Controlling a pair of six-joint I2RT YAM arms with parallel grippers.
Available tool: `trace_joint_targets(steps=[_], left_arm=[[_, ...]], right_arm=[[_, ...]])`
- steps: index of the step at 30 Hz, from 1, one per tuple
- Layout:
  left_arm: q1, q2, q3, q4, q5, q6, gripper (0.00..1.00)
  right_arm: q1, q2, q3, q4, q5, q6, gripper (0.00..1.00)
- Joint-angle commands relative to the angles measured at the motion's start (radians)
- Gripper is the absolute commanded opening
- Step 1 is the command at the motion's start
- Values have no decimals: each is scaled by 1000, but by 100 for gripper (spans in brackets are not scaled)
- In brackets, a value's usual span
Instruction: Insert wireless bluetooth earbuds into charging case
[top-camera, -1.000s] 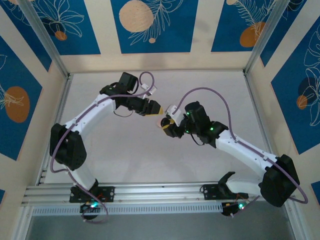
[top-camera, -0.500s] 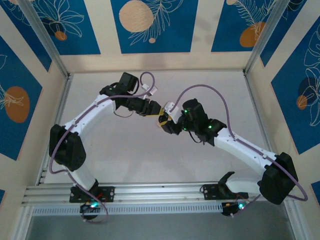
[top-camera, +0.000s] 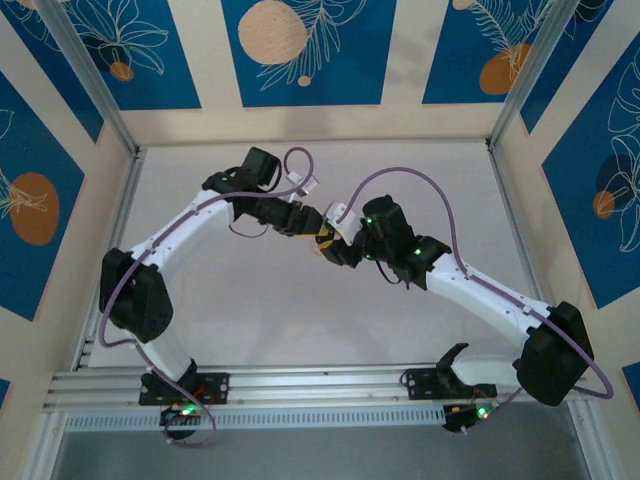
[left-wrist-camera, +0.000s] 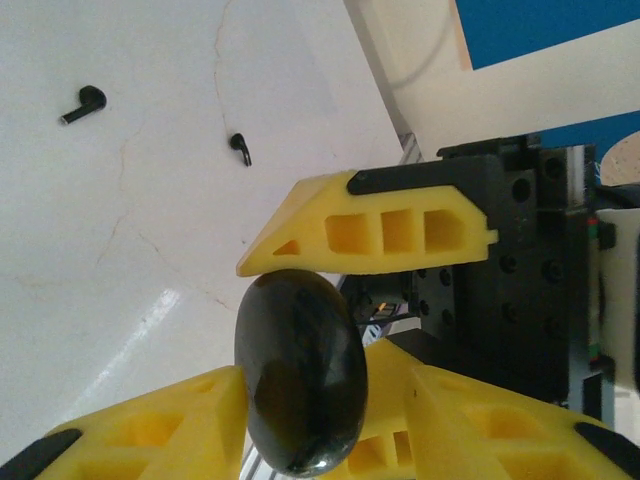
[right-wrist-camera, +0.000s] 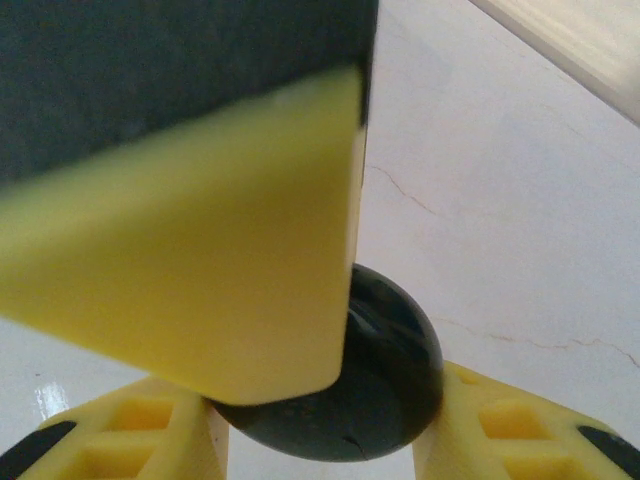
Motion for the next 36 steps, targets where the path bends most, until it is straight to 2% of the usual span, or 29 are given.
trace_joint_targets(steps=[1,4,10,14,19,22,25,27,30,36], left_arm=[[-11,19,-2,-35,37,30,42],[-14,23,1,-39,36,34,39],[-14,20,4,-41,13,53,23],[-8,12,2,-33,-21,107,19],[-3,-6,-36,35,-49,194,15],[-3,-38,-90,132,-30,236,14],[-4,-93,-181,273,-15,276,13],[-5,-141,-258,389,-1,304,11],[-7,-203,-365,554,47,345,10],[-15,-295,-530,822,118,382,9]], right_arm=[[8,3,37,19,10,-24,34],[9,4,39,20,11,-26,34],[11,-1,34,25,20,-28,36],[-3,-50,-12,41,12,-8,53],[-82,-174,-95,51,-211,2,65],[-143,-248,-153,85,-338,4,67],[-240,-275,-184,109,-519,47,67],[-309,-265,-181,109,-653,93,67],[-369,-229,-154,96,-784,131,66],[-373,-119,-63,33,-930,107,63]])
